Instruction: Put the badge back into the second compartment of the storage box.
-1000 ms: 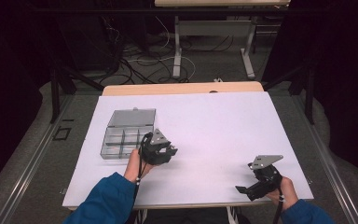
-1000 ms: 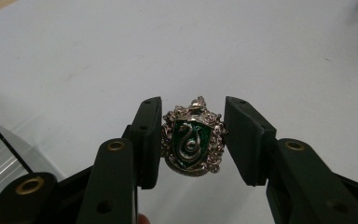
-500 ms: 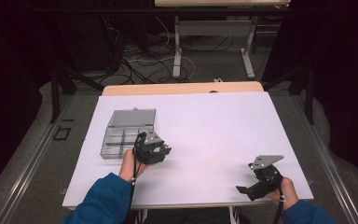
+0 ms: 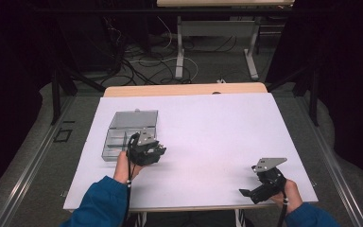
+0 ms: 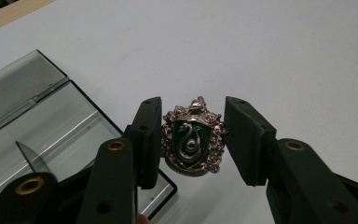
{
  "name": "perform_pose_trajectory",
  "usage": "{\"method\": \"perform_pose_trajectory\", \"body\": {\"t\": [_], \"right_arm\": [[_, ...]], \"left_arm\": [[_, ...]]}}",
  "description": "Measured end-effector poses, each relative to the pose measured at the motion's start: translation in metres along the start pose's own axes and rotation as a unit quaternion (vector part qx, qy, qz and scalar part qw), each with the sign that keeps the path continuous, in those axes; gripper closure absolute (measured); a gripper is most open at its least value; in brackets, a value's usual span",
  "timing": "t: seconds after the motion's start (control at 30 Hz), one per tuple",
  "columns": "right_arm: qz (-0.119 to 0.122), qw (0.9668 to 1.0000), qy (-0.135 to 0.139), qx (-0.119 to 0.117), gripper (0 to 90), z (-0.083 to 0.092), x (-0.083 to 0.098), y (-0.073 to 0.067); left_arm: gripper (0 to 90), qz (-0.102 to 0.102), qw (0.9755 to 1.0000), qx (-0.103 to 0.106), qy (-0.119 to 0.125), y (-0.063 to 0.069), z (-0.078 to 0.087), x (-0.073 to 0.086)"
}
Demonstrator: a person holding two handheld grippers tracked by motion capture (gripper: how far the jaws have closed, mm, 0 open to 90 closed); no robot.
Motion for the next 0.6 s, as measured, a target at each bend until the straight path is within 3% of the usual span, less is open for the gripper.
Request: {"method": "perform_pose_trajectory", "body": {"t": [0.6], "right_arm": [[0.007, 1.0, 0.006, -0.001, 0.1, -0.002, -0.001, 0.001]], "left_arm": [[58.7, 0.014, 0.9997, -0.018, 0.0, -0.02, 0.008, 0.004]]}}
Point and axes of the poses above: each handheld gripper's, and its own axes: z roughly backward along the jaws, x roughly out of its underside, y roughly to its right, the point moved 10 cm from there along -z, roughly forward along the jaws, and after that the axes turned 5 degrees about -x, right-handed, at the moved point
